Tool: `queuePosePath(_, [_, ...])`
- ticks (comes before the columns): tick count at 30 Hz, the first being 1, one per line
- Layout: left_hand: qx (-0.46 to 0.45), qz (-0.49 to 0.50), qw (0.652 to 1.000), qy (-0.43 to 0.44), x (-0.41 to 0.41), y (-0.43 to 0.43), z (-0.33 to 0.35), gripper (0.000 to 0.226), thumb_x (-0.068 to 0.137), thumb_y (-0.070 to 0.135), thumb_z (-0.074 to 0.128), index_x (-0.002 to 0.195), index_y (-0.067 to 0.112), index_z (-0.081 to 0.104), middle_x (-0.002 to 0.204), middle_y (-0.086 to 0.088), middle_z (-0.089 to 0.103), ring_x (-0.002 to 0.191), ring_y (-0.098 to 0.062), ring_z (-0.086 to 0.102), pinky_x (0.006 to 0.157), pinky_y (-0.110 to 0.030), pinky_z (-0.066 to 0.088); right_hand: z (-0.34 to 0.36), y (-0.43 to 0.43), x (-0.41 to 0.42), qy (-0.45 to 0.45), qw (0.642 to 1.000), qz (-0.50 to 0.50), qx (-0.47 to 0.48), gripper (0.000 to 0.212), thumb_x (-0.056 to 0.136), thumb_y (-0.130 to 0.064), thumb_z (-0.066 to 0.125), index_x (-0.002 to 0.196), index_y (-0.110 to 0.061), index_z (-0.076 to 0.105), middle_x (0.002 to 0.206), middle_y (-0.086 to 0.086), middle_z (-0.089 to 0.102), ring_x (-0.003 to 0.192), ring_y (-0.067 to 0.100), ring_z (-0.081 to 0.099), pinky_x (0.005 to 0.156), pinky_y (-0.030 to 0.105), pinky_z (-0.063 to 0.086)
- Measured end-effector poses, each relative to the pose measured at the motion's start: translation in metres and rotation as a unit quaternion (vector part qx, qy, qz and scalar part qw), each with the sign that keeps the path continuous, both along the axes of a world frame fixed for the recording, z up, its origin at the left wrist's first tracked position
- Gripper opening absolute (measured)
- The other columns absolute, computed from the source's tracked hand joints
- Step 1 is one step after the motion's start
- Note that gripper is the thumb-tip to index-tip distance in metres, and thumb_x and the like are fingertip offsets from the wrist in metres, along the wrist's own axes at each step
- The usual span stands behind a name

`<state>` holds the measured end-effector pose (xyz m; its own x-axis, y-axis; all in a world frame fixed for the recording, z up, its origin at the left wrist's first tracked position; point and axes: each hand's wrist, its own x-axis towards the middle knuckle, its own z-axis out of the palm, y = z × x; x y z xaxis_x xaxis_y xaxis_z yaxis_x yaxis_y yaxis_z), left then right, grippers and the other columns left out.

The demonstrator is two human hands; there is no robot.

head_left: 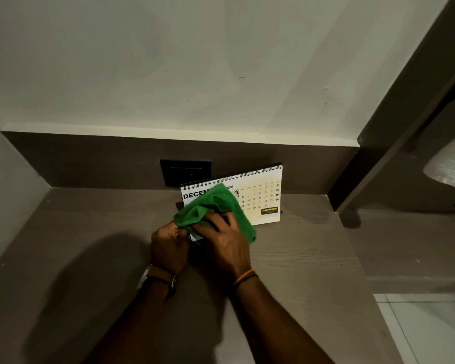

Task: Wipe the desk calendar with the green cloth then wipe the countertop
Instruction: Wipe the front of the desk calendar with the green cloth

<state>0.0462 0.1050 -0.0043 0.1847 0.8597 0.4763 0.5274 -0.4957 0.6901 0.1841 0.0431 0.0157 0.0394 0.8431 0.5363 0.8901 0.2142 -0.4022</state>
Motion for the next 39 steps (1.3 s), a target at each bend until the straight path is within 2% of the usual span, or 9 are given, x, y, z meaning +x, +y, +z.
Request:
queuePosePath(4, [0.010,-0.005,0.999,-0.040,0.005,-0.004,0.008,0.021,0.083,0.002,0.059,0.099,0.000,0.073,0.093,0.003,0.068,0.080,0.001,0.059,0.071,-0.014,0.047,-0.007,-0.012,0.024,0.022,0.998,-0.063,-0.020,0.037,0.074,-0.003,0.073,0.102,-0.026,0.078,0.114,-0.004,0.068,0.103,0.030,0.058,0.080,0.035,0.052])
queuePosePath(8, [-0.005,-0.019,0.998,-0.056,0.006,-0.005,0.011,0.019,0.088,0.009,0.057,0.097,0.004,0.074,0.093,0.009,0.067,0.076,-0.002,0.063,0.064,-0.029,0.054,0.011,-0.008,0.058,0.212,0.943,-0.247,0.069,0.050,0.069,0.017,0.061,0.104,-0.012,0.080,0.110,0.008,0.070,0.101,0.032,0.066,0.090,0.042,0.055])
queuePosePath(10, [-0.010,-0.020,0.999,-0.047,0.006,-0.004,0.012,0.021,0.089,0.012,0.056,0.098,0.005,0.074,0.094,0.002,0.072,0.074,-0.008,0.066,0.064,-0.027,0.054,0.025,0.004,0.050,0.237,0.937,-0.241,0.090,0.050,0.071,0.018,0.061,0.108,-0.011,0.079,0.111,0.010,0.069,0.102,0.033,0.066,0.092,0.041,0.054])
queuePosePath(18, [0.027,-0.023,0.998,0.043,-0.004,-0.001,0.007,0.034,0.084,0.011,0.043,0.059,-0.003,0.061,0.059,-0.018,0.062,0.051,-0.031,0.059,0.054,-0.029,0.036,0.003,-0.003,-0.015,0.036,0.999,0.008,-0.005,0.037,0.083,-0.036,0.061,0.120,-0.039,0.066,0.128,-0.004,0.061,0.109,0.034,0.054,0.068,0.035,0.054])
queuePosePath(22, [0.006,-0.037,0.999,0.020,-0.001,-0.004,0.012,0.024,0.084,0.007,0.055,0.098,-0.005,0.072,0.094,-0.015,0.074,0.088,-0.017,0.065,0.077,-0.028,0.054,-0.010,-0.014,0.006,-0.008,0.999,0.000,-0.043,0.026,0.083,-0.036,0.075,0.110,-0.035,0.075,0.117,-0.010,0.068,0.104,0.026,0.057,0.069,0.032,0.053])
queuePosePath(25, [0.008,-0.030,1.000,0.003,0.001,-0.004,0.013,0.022,0.088,0.011,0.057,0.100,0.000,0.073,0.091,-0.014,0.075,0.084,-0.015,0.066,0.073,-0.028,0.054,-0.005,-0.014,0.023,-0.039,0.997,-0.019,-0.060,0.022,0.082,-0.024,0.073,0.101,-0.033,0.079,0.111,-0.012,0.070,0.103,0.023,0.057,0.073,0.030,0.052])
queuePosePath(30, [0.000,-0.030,1.000,-0.007,0.001,-0.004,0.013,0.024,0.092,0.015,0.054,0.102,0.006,0.073,0.094,-0.002,0.073,0.076,-0.009,0.066,0.067,-0.007,0.044,0.005,-0.020,0.070,0.157,0.968,-0.196,0.029,0.048,0.068,0.015,0.062,0.102,-0.014,0.081,0.104,0.006,0.072,0.097,0.029,0.065,0.089,0.034,0.054])
queuePosePath(36, [-0.005,-0.032,0.999,0.002,0.003,-0.005,0.015,0.021,0.092,0.014,0.053,0.094,0.007,0.073,0.087,-0.002,0.073,0.069,-0.006,0.062,0.063,-0.006,0.042,0.026,0.006,0.034,0.331,0.891,-0.292,0.105,0.050,0.076,0.014,0.057,0.117,-0.010,0.072,0.120,0.009,0.064,0.109,0.019,0.061,0.101,0.013,0.041])
queuePosePath(39, [-0.002,-0.035,0.999,0.000,0.003,-0.005,0.016,0.023,0.092,0.015,0.052,0.076,0.009,0.067,0.066,-0.001,0.062,0.058,-0.009,0.055,0.056,-0.022,0.041,0.025,0.008,0.004,0.274,0.938,-0.201,0.073,0.049,0.072,0.001,0.056,0.115,-0.016,0.073,0.115,0.009,0.061,0.104,0.029,0.059,0.095,0.034,0.050])
